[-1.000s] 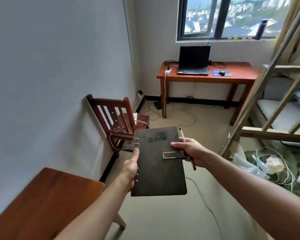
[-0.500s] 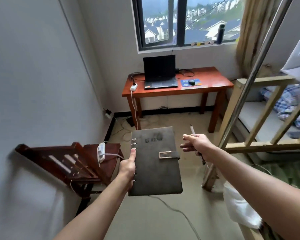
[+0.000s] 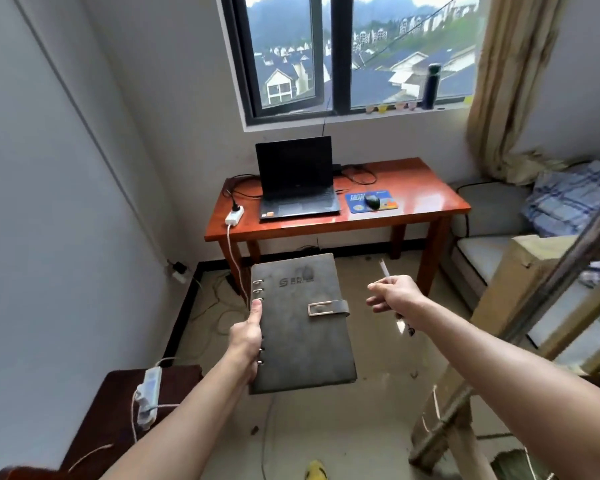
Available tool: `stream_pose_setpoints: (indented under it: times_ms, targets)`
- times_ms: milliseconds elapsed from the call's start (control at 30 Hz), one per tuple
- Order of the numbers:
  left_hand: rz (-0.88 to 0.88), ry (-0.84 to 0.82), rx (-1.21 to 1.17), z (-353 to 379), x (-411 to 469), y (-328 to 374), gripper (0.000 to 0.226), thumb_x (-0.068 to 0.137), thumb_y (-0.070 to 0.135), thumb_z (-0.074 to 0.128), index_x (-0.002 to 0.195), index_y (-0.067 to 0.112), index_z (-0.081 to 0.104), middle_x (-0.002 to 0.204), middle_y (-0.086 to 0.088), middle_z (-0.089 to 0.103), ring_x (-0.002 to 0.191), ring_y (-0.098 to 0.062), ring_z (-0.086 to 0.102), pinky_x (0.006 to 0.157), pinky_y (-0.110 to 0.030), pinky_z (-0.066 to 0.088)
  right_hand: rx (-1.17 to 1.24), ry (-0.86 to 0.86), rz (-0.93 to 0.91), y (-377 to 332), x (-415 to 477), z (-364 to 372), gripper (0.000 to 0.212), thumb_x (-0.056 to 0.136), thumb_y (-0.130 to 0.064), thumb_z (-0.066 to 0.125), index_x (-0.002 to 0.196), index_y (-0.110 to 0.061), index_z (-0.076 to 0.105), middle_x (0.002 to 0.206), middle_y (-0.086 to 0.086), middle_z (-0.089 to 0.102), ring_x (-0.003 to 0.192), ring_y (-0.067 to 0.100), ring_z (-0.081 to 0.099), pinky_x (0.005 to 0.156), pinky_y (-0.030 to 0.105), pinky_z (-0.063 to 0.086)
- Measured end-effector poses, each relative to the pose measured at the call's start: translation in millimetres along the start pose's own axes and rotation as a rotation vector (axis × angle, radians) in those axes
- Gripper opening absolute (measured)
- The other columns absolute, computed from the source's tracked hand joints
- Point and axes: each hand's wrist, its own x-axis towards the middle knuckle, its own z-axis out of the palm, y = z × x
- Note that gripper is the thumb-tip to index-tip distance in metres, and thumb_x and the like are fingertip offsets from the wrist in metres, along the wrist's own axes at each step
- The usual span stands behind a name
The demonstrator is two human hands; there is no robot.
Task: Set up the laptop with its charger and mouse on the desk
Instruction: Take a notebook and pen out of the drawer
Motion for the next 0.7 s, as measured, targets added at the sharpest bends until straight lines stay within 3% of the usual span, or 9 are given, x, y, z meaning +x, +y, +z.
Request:
stream_pose_setpoints:
  times_ms: [67,167,400,700]
  targets:
    - [-0.003,-0.021,0.006,24.0,48.2,19.3,0.059,0.079,0.066,0.059,0.082,0.008,0.061,0.07,-0.011,0.055,0.047,-0.022,0.05,0.054,-0.032,0.047,0.003,0.029,0.021,-13.1,49.3,-5.8,0.02,0.092,-0.028,0.062,0.101,-0.01,0.065,0.08,0.006,0.076,0.056,0.012,0.067,0.045,0.02,0.026]
    - [0.003,-0.04,0.059,61.3,102.7,58.8,0.054,0.086,0.059,0.056,0.081,0.006,0.063,0.061,-0.005,0.052,0.037,-0.017,0.045,0.04,-0.02,0.04,0.036,0.069,0.048,-37.2,108.2,-20.1,0.017,0.092,-0.026,0.062,0.098,-0.01,0.063,0.074,0.005,0.074,0.054,0.012,0.067,0.045,0.02,0.025]
    - [-0.031,-0.15,0.063,171.6,214.3,133.6,0.051,0.087,0.058,0.056,0.083,0.008,0.066,0.071,-0.006,0.061,0.049,-0.02,0.052,0.045,-0.021,0.041,0.066,0.138,0.13,-71.1,233.2,-72.4,0.015,0.092,-0.026,0.062,0.097,-0.012,0.062,0.081,0.007,0.073,0.052,0.012,0.062,0.045,0.019,0.024]
    - [-0.058,-0.158,0.1,345.7,349.6,176.6,0.044,0.091,0.053,0.053,0.076,0.012,0.06,0.047,0.005,0.051,0.031,-0.011,0.044,0.036,-0.014,0.03,0.096,0.157,0.2,-83.4,431.3,-145.5,0.018,0.091,-0.026,0.065,0.099,-0.01,0.063,0.077,0.007,0.073,0.046,0.01,0.059,0.033,0.011,0.024]
